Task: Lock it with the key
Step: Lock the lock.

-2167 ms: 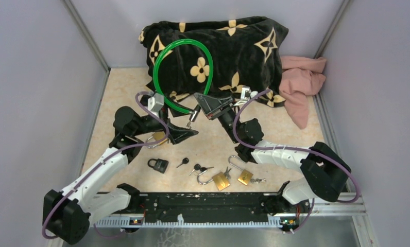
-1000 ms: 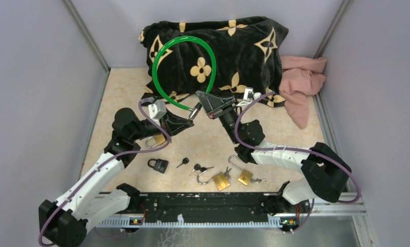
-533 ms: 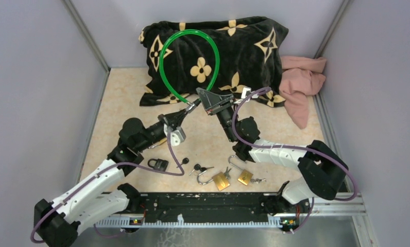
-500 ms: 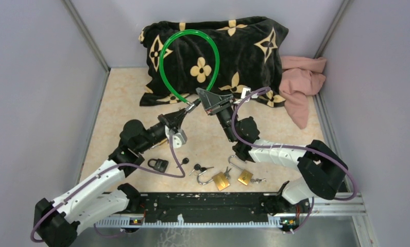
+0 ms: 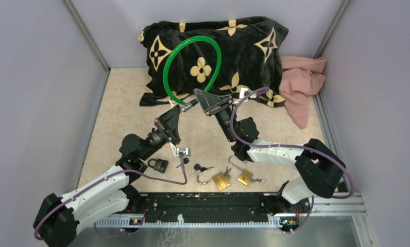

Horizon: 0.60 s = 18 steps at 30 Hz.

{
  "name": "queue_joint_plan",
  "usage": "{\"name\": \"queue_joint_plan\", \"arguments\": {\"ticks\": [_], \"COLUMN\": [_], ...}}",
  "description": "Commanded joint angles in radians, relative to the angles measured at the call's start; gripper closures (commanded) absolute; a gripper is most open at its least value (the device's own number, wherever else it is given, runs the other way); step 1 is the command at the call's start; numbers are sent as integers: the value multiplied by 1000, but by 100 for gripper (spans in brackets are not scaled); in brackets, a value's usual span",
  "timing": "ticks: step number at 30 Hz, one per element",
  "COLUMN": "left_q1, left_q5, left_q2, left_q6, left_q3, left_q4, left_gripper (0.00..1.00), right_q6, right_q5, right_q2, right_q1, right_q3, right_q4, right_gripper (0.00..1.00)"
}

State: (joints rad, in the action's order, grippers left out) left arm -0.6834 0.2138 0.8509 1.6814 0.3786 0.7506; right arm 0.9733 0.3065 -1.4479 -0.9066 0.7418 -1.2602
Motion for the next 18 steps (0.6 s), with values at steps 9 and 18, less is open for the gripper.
{"name": "queue_joint_plan", "arguments": {"ticks": [9, 18], "left_q1": [-11, -19], "left_q5": [65, -53], "left_q2": [-88, -143], "left_q6": [183, 149], "left_q3": [-30, -48], "left_q4": [117, -54], "left_gripper": [100, 100], "right_q6": [40, -16], "right_q5": [-44, 52], "right_q2": [11, 107], "right_q1": [-22, 18], "right_q3": [17, -39], "right_q4": [-12, 12], "right_gripper": [100, 100]}}
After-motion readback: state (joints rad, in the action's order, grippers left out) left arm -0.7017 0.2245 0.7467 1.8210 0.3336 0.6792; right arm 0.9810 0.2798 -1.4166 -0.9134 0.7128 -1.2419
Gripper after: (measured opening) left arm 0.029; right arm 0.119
